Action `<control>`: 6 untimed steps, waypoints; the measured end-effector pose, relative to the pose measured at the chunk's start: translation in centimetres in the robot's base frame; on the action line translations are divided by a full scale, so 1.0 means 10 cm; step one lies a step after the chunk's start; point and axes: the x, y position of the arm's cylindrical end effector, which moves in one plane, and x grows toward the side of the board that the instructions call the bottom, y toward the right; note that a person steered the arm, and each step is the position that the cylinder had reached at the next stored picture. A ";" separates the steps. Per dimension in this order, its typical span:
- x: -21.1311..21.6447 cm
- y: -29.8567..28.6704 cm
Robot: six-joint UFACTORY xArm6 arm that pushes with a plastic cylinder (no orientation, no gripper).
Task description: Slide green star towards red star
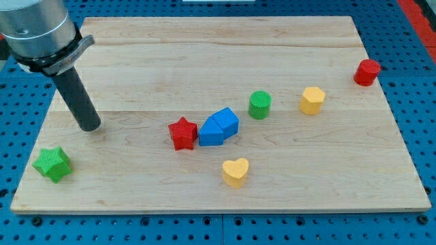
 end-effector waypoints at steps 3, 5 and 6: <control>0.00 -0.05; 0.00 -0.12; 0.00 -0.09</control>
